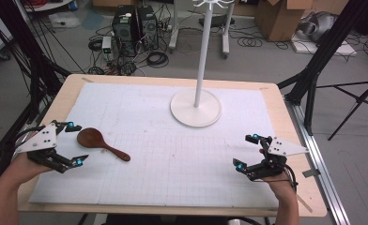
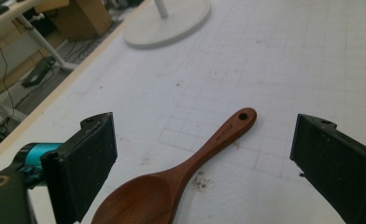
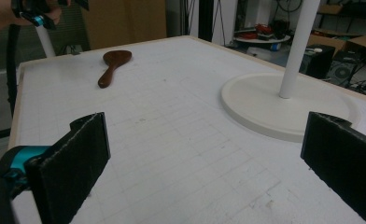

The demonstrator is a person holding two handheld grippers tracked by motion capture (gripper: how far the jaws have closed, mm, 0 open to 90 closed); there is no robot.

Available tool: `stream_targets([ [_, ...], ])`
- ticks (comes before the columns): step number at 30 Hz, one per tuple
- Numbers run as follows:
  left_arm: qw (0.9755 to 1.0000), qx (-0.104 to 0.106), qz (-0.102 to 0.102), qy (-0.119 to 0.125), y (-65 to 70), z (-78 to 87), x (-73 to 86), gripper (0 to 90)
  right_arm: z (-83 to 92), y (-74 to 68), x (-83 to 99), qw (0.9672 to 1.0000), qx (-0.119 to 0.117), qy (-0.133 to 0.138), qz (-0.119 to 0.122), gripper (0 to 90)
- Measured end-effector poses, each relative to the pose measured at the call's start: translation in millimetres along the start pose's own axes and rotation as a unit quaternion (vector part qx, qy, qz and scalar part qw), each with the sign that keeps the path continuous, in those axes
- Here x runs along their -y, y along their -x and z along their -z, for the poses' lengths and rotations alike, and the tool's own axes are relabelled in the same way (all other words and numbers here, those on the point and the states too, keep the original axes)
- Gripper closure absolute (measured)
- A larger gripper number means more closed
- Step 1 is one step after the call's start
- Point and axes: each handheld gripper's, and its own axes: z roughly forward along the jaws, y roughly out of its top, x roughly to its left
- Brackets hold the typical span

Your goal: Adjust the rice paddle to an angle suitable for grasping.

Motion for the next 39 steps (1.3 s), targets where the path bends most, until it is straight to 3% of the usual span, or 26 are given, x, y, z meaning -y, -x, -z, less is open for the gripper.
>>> stream_targets([
  [4, 0.9988, 0.009, -0.017, -0.045, -2.7, -9.8, -6.1, 11.5, -0.2, 0.1, 0.1, 1.0000, -0.002, -0.002, -0.001, 0.5],
  [5, 0.9988, 0.009, -0.017, -0.045, -2.7, -9.8, -6.1, 12.1, -0.3, 0.0, 0.1, 1.0000, -0.003, -0.003, -0.002, 0.5],
  [8, 0.9954, 0.023, -0.034, -0.086, -5.8, -21.1, -13.5, 13.6, -0.6, -0.3, 0.3, 1.0000, -0.004, -0.005, -0.003, 0.5],
  [9, 0.9954, 0.023, -0.034, -0.086, -5.8, -21.1, -13.5, 14.0, -0.6, -0.3, 0.3, 1.0000, -0.004, -0.005, -0.002, 0.5],
  [10, 0.9931, 0.031, -0.041, -0.105, -7.4, -27.0, -16.8, 14.5, -0.7, -0.2, 0.2, 1.0000, -0.004, -0.004, 0.000, 0.5],
  [13, 0.9897, 0.036, -0.046, -0.130, -9.6, -35.3, -19.4, 15.3, -0.8, -0.1, 0.2, 1.0000, -0.003, -0.001, 0.003, 0.5],
  [17, 0.9875, 0.042, -0.045, -0.145, -13.1, -43.9, -20.3, 17.7, 0.0, -1.1, -0.1, 1.0000, 0.000, -0.003, 0.003, 0.5],
  [24, 0.9801, 0.068, -0.048, -0.180, -18.3, -57.3, -24.4, 20.0, 0.9, -1.4, -0.8, 1.0000, 0.002, 0.002, 0.005, 0.5],
  [25, 0.9801, 0.068, -0.048, -0.180, -18.3, -57.3, -24.4, 21.2, 0.9, -1.4, -0.8, 1.0000, 0.002, 0.002, 0.005, 0.5],
  [26, 0.9774, 0.077, -0.048, -0.191, -20.7, -60.5, -25.9, 21.8, 1.1, -1.3, -1.0, 1.0000, 0.002, 0.004, 0.008, 0.5],
  [27, 0.9774, 0.077, -0.048, -0.191, -20.7, -60.5, -25.9, 22.1, 1.1, -1.3, -1.0, 1.0000, 0.002, 0.004, 0.008, 0.5],
  [30, 0.9724, 0.091, -0.049, -0.209, -23.5, -66.4, -28.1, 23.5, 1.2, -1.3, -1.1, 1.0000, 0.001, 0.005, 0.007, 0.5],
  [31, 0.9676, 0.101, -0.053, -0.225, -25.1, -70.8, -29.7, 24.1, 1.2, -1.2, -1.1, 1.0000, 0.001, 0.004, 0.007, 0.5],
  [36, 0.9555, 0.120, -0.068, -0.261, -28.0, -83.0, -32.4, 26.3, 1.5, -1.0, -1.0, 1.0000, -0.001, 0.004, 0.006, 0.5],
  [37, 0.9555, 0.120, -0.068, -0.261, -28.0, -83.0, -32.4, 27.1, 1.5, -1.0, -1.0, 1.0000, -0.001, 0.004, 0.006, 0.5],
  [38, 0.9496, 0.127, -0.079, -0.276, -27.7, -88.4, -33.6, 28.0, 1.8, -0.9, -1.0, 1.0000, -0.002, 0.005, 0.006, 0.5],
  [39, 0.9473, 0.130, -0.083, -0.281, -27.2, -91.1, -33.8, 28.7, 2.0, -1.0, -1.0, 1.0000, -0.001, 0.004, 0.004, 0.5],
])
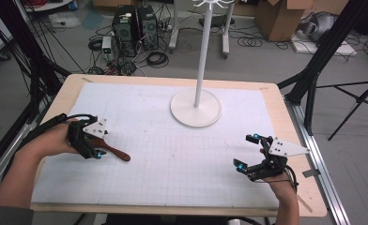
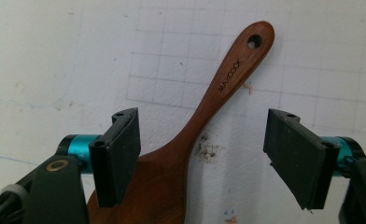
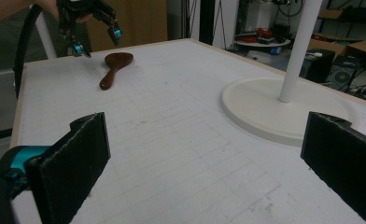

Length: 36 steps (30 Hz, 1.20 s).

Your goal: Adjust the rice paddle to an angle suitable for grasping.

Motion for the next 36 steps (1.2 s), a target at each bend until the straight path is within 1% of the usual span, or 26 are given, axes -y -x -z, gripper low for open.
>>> stream_targets([
  [3, 0.9996, 0.007, -0.014, -0.024, -1.6, -6.8, -4.0, 31.0, 0.4, -0.1, -0.1, 1.0000, -0.001, 0.000, -0.004, 0.5],
  [6, 0.9987, 0.009, -0.023, -0.044, -2.8, -14.3, -6.2, 33.5, 0.6, 0.6, -0.1, 1.0000, 0.000, 0.003, 0.000, 0.5],
  [8, 0.9981, 0.012, -0.026, -0.055, -2.9, -18.9, -7.7, 35.0, 0.7, 0.9, -0.2, 1.0000, -0.001, 0.003, 0.000, 0.5],
  [9, 0.9974, 0.014, -0.033, -0.063, -3.7, -20.6, -8.7, 36.3, 0.8, 0.9, -0.2, 1.0000, -0.001, 0.003, 0.000, 0.5],
  [10, 0.9974, 0.014, -0.033, -0.063, -3.7, -20.6, -8.7, 37.6, 0.8, 0.9, -0.2, 1.0000, -0.001, 0.003, 0.000, 0.5],
  [11, 0.9967, 0.016, -0.035, -0.071, -3.8, -24.6, -9.6, 38.7, 0.8, 0.9, -0.2, 1.0000, -0.001, 0.003, -0.001, 0.5],
  [13, 0.9957, 0.020, -0.036, -0.083, -4.3, -27.5, -10.4, 42.0, 0.7, 0.9, -0.2, 1.0000, -0.001, 0.003, -0.001, 0.5],
  [14, 0.9947, 0.022, -0.043, -0.091, -5.4, -28.1, -11.1, 43.4, 0.6, 0.9, -0.2, 1.0000, -0.001, 0.004, -0.001, 0.5],
  [15, 0.9942, 0.020, -0.046, -0.095, -4.6, -29.4, -12.0, 45.4, 0.5, 1.1, -0.1, 1.0000, -0.001, 0.004, 0.001, 0.5],
  [16, 0.9942, 0.020, -0.046, -0.095, -4.6, -29.4, -12.0, 47.2, 0.3, 1.4, -0.1, 1.0000, -0.001, 0.004, 0.002, 0.5],
  [17, 0.9936, 0.018, -0.054, -0.097, -5.1, -31.5, -13.6, 48.0, 0.2, 1.4, -0.1, 1.0000, -0.001, 0.004, 0.002, 0.5],
  [18, 0.9927, 0.020, -0.057, -0.105, -6.1, -32.2, -14.8, 48.9, 0.4, 1.1, 0.0, 1.0000, -0.003, 0.001, -0.001, 0.5],
  [20, 0.9923, 0.021, -0.054, -0.109, -6.2, -33.7, -14.9, 49.3, 0.2, 1.1, 0.0, 1.0000, -0.003, 0.002, -0.001, 0.5],
  [21, 0.9911, 0.025, -0.055, -0.119, -7.4, -36.4, -15.7, 49.9, 0.3, 1.1, 0.0, 1.0000, -0.003, 0.001, -0.001, 0.5],
  [22, 0.9908, 0.029, -0.056, -0.120, -7.9, -37.5, -15.9, 50.8, 0.3, 1.5, -0.1, 1.0000, -0.002, 0.004, 0.002, 0.5],
  [23, 0.9906, 0.028, -0.055, -0.122, -8.2, -38.2, -16.3, 51.4, 0.5, 1.0, -0.2, 1.0000, -0.003, 0.004, -0.001, 0.5],
  [25, 0.9906, 0.030, -0.054, -0.122, -8.5, -39.3, -16.4, 53.0, 1.0, 1.3, -0.1, 1.0000, -0.002, 0.003, -0.001, 0.5],
  [26, 0.9898, 0.034, -0.054, -0.127, -8.8, -40.7, -17.0, 53.8, 1.1, 1.2, -0.3, 1.0000, -0.003, 0.004, -0.003, 0.5],
  [27, 0.9898, 0.034, -0.054, -0.127, -8.8, -40.7, -17.0, 54.4, 1.1, 1.2, -0.3, 1.0000, -0.003, 0.004, -0.003, 0.5],
  [29, 0.9890, 0.038, -0.057, -0.131, -9.3, -43.6, -16.7, 55.3, 0.9, 1.2, -0.2, 1.0000, -0.002, 0.003, -0.002, 0.5],
  [33, 0.9890, 0.040, -0.058, -0.130, -9.5, -43.6, -16.7, 56.8, 1.2, 1.4, -0.2, 1.0000, -0.002, 0.005, -0.002, 0.5],
  [34, 0.9887, 0.038, -0.061, -0.132, -10.0, -43.6, -17.1, 57.6, 1.3, 1.4, -0.2, 1.0000, -0.002, 0.004, -0.002, 0.5],
  [36, 0.9888, 0.037, -0.060, -0.132, -10.0, -43.8, -17.7, 59.8, 1.1, 1.3, -0.2, 1.0000, -0.002, 0.003, -0.002, 0.5],
])
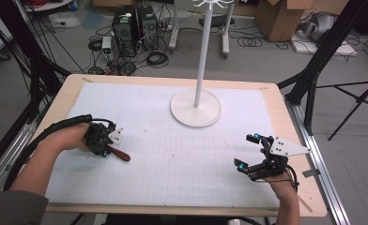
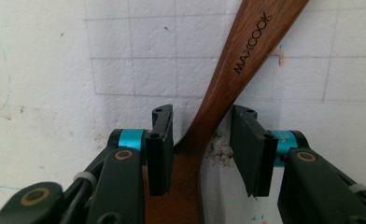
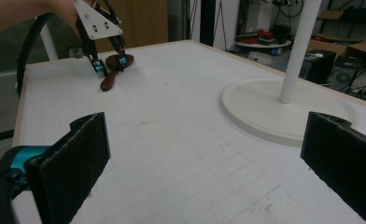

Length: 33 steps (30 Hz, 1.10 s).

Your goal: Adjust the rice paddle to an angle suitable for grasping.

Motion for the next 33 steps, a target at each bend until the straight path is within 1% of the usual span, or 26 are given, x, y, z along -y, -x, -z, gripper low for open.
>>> stream_targets([
  [2, 1.0000, 0.001, 0.000, -0.002, -0.7, -0.4, -0.7, 62.0, -0.2, 0.2, 0.1, 1.0000, 0.000, 0.000, 0.002, 0.5],
  [3, 1.0000, 0.006, 0.002, -0.003, -1.2, -1.0, -1.5, 62.5, -0.2, -0.1, 0.0, 1.0000, 0.000, 0.000, 0.001, 0.5],
  [7, 0.9999, 0.008, 0.000, -0.008, -2.2, -0.9, -2.8, 63.8, 0.2, 0.6, -0.1, 1.0000, 0.001, 0.003, 0.004, 0.5],
  [8, 0.9999, 0.008, 0.000, -0.008, -2.2, -0.9, -2.8, 65.1, 0.2, 0.6, -0.1, 1.0000, 0.001, 0.003, 0.004, 0.5],
  [9, 0.9998, 0.018, 0.003, -0.010, -2.4, -0.9, -3.7, 67.5, 0.4, 0.3, -0.1, 1.0000, 0.000, 0.002, 0.003, 0.5],
  [10, 0.9998, 0.018, 0.003, -0.010, -2.4, -0.9, -3.7, 69.7, 0.4, 0.3, -0.1, 1.0000, 0.000, 0.002, 0.003, 0.5],
  [11, 0.9996, 0.021, 0.015, -0.010, -2.2, -1.1, -4.9, 71.3, 0.5, 0.3, -0.2, 1.0000, -0.001, 0.002, 0.003, 0.5],
  [14, 0.9994, 0.025, 0.021, -0.014, -2.7, -0.9, -6.4, 72.1, 0.6, 0.3, -0.2, 1.0000, -0.001, 0.002, 0.003, 0.5],
  [15, 0.9988, 0.026, 0.038, -0.014, -3.4, -1.3, -7.4, 72.0, 0.8, 0.2, -0.5, 1.0000, -0.001, 0.001, 0.002, 0.5],
  [16, 0.9988, 0.026, 0.038, -0.014, -3.4, -1.3, -7.4, 71.9, 0.8, 0.2, -0.5, 1.0000, -0.001, 0.001, 0.002, 0.5],
  [17, 0.9981, 0.028, 0.052, -0.017, -4.8, -1.3, -9.2, 72.0, 0.8, -0.1, -0.7, 1.0000, -0.001, 0.001, 0.002, 0.5],
  [18, 0.9981, 0.028, 0.052, -0.017, -4.8, -1.3, -9.2, 72.1, 0.8, -0.1, -0.7, 1.0000, -0.001, 0.001, 0.002, 0.5],
  [19, 0.9971, 0.032, 0.067, -0.018, -6.0, -1.7, -11.1, 72.3, 0.9, -0.1, -0.8, 1.0000, 0.000, 0.004, 0.003, 0.5],
  [21, 0.9960, 0.034, 0.081, -0.017, -7.3, -2.3, -13.0, 73.3, 1.3, 0.3, -1.2, 1.0000, 0.000, 0.005, 0.005, 0.5],
  [22, 0.9960, 0.034, 0.081, -0.017, -7.3, -2.3, -13.0, 73.7, 1.3, 0.3, -1.2, 1.0000, 0.000, 0.005, 0.005, 0.5],
  [23, 0.9935, 0.037, 0.106, -0.018, -8.2, -2.7, -14.8, 74.1, 1.7, 0.2, -1.3, 1.0000, 0.000, 0.005, 0.004, 0.5],
  [24, 0.9935, 0.037, 0.106, -0.018, -8.2, -2.7, -14.8, 74.4, 1.8, 0.1, -1.4, 1.0000, 0.000, 0.006, 0.003, 0.5],
  [25, 0.9926, 0.038, 0.114, -0.019, -8.7, -2.9, -15.6, 74.4, 1.8, 0.1, -1.4, 1.0000, 0.000, 0.006, 0.003, 0.5],
  [27, 0.9886, 0.043, 0.143, -0.017, -10.2, -3.4, -17.5, 75.2, 2.5, -0.1, -1.7, 1.0000, 0.000, 0.005, 0.003, 0.5],
  [28, 0.9886, 0.043, 0.143, -0.017, -10.2, -3.4, -17.5, 75.6, 2.5, -0.1, -1.7, 1.0000, 0.000, 0.005, 0.003, 0.5],
  [29, 0.9853, 0.045, 0.164, -0.014, -10.7, -3.7, -18.0, 75.9, 3.0, -0.5, -1.9, 1.0000, 0.001, 0.004, 0.000, 0.5],
  [30, 0.9853, 0.045, 0.164, -0.014, -10.7, -3.7, -18.0, 76.0, 3.0, -0.4, -2.2, 1.0000, -0.001, 0.006, 0.000, 0.5],
  [31, 0.9829, 0.050, 0.177, -0.014, -11.9, -3.9, -18.2, 76.1, 3.3, -0.6, -2.1, 1.0000, 0.000, 0.004, 0.000, 0.5],
  [32, 0.9829, 0.050, 0.177, -0.014, -11.9, -3.9, -18.2, 76.1, 3.3, -0.6, -2.1, 1.0000, 0.000, 0.004, 0.000, 0.5],
  [33, 0.9799, 0.051, 0.192, -0.017, -12.4, -4.1, -19.0, 76.1, 3.0, -0.4, -2.3, 1.0000, -0.001, 0.006, 0.001, 0.5],
])
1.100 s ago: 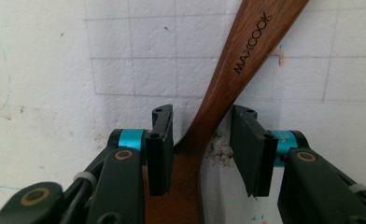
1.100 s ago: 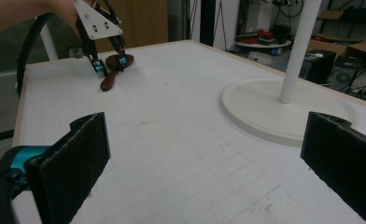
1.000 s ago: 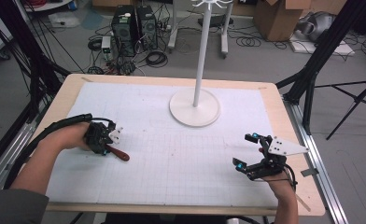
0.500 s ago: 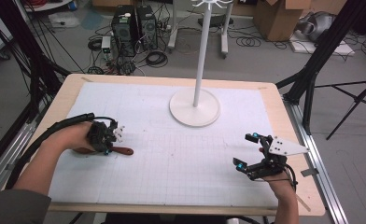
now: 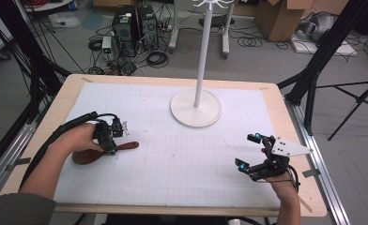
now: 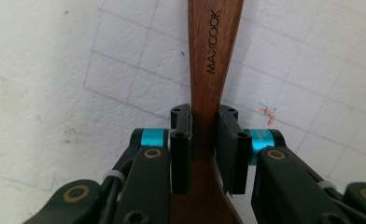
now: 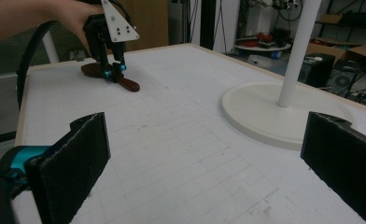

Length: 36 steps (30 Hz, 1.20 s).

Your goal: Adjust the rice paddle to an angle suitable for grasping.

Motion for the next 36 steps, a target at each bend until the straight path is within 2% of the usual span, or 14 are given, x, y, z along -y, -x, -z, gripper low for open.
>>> stream_targets([
  [9, 0.9991, 0.013, 0.041, -0.006, -0.1, -0.8, -9.9, 77.4, 0.1, -0.2, -0.5, 1.0000, 0.001, 0.001, 0.002, 0.5],
  [10, 0.9983, 0.016, 0.056, -0.005, 0.0, -1.3, -11.4, 77.4, 0.2, 0.1, -0.7, 1.0000, 0.001, 0.002, 0.003, 0.5],
  [16, 0.9943, 0.024, 0.104, 0.000, -2.4, -1.8, -16.4, 77.5, 0.7, 0.2, -1.0, 1.0000, 0.000, 0.004, 0.002, 0.5],
  [20, 0.9895, 0.032, 0.140, 0.010, -5.1, -2.5, -16.3, 77.5, 1.2, 0.6, -1.2, 1.0000, 0.002, 0.004, 0.003, 0.5],
  [22, 0.9855, 0.033, 0.166, 0.011, -6.0, -2.7, -16.5, 77.5, 0.9, 0.6, -1.1, 1.0000, 0.001, 0.004, 0.002, 0.5],
  [23, 0.9855, 0.033, 0.166, 0.011, -6.0, -2.7, -16.5, 77.5, 0.9, 0.6, -1.1, 1.0000, 0.001, 0.004, 0.002, 0.5],
  [25, 0.9829, 0.034, 0.181, 0.011, -6.9, -2.7, -16.7, 77.5, 0.7, 0.7, -1.0, 1.0000, 0.000, 0.003, 0.003, 0.5],
  [27, 0.9789, 0.035, 0.201, 0.014, -7.2, -3.0, -16.8, 77.5, 0.7, 0.6, -0.9, 1.0000, -0.001, 0.002, 0.003, 0.5],
  [28, 0.9785, 0.037, 0.203, 0.012, -8.6, -2.7, -16.4, 77.5, 0.6, 0.8, -1.0, 1.0000, 0.000, 0.003, 0.004, 0.5],
  [29, 0.9760, 0.039, 0.214, 0.014, -8.8, -3.0, -16.1, 77.5, 0.6, 0.7, -1.0, 1.0000, 0.000, 0.003, 0.003, 0.5],
  [30, 0.9714, 0.040, 0.233, 0.017, -9.3, -3.2, -15.4, 77.5, 0.7, 0.4, -0.9, 1.0000, -0.001, 0.000, 0.001, 0.5],
  [33, 0.9701, 0.045, 0.238, 0.021, -9.9, -3.1, -14.1, 76.5, 0.5, 0.6, -0.8, 1.0000, -0.001, 0.000, 0.002, 0.5],
  [35, 0.9695, 0.051, 0.238, 0.025, -9.7, -3.4, -13.9, 70.4, 0.6, 0.6, -0.7, 1.0000, -0.001, 0.000, 0.002, 0.5],
  [36, 0.9702, 0.057, 0.234, 0.025, -8.5, -3.0, -14.6, 67.4, 0.8, 0.4, -0.8, 1.0000, -0.001, -0.001, 0.000, 0.5],
])
